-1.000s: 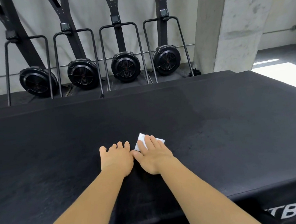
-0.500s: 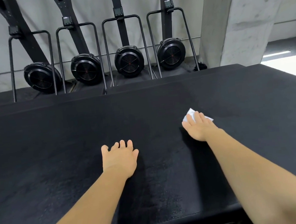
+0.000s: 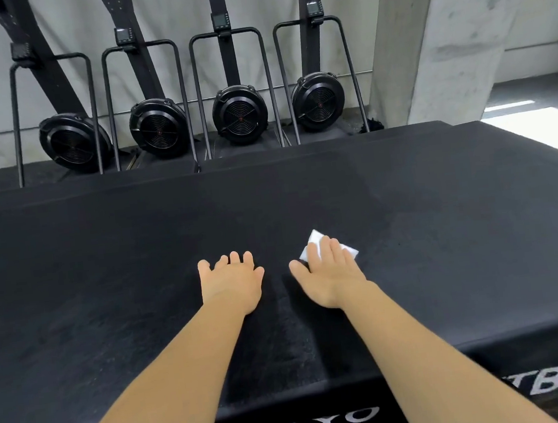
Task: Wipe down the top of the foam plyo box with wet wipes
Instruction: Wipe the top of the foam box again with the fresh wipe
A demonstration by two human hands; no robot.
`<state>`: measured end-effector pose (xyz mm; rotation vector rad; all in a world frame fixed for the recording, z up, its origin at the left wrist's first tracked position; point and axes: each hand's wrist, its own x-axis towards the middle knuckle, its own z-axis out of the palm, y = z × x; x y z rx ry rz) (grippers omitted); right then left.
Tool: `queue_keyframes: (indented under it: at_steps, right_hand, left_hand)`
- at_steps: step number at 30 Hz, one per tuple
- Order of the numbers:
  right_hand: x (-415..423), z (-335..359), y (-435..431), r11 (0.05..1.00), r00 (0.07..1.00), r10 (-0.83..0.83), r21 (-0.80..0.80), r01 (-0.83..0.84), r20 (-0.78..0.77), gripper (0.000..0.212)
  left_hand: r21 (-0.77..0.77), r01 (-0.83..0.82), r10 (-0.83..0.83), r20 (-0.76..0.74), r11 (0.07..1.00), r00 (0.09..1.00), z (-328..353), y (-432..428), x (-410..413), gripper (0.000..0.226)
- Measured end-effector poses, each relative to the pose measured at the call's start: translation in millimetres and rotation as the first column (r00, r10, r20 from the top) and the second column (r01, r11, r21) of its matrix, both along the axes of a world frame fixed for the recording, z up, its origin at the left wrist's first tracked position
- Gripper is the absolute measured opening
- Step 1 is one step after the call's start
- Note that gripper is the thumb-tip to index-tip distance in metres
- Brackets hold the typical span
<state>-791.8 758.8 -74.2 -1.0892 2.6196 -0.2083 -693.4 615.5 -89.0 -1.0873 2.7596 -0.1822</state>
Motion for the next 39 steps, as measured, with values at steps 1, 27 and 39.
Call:
queue_keyframes:
  at_steps: [1, 27, 39]
  right_hand:
    - [11.2, -0.5, -3.5, 1.000, 1.000, 0.021, 0.002, -0.021, 0.021, 0.071]
    - [-85.0, -0.3, 34.3, 0.988, 0.988, -0.152, -0.036, 0.153, 0.012, 0.046]
    - [30.8, -7.9, 19.8, 0.997, 0.999, 0.049, -0.066, -0.049, -0.014, 0.067]
  left_hand:
    - [0.004, -0.003, 0.003, -0.001, 1.000, 1.000, 1.0, 0.6, 0.3, 0.050]
    - [-0.030, 0.001, 0.000, 0.040, 1.000, 0.999, -4.2, -3.9, -1.7, 0.053]
    - [0.000, -0.005, 0.005, 0.030, 1.000, 1.000, 0.2, -3.7, 0.1, 0.051]
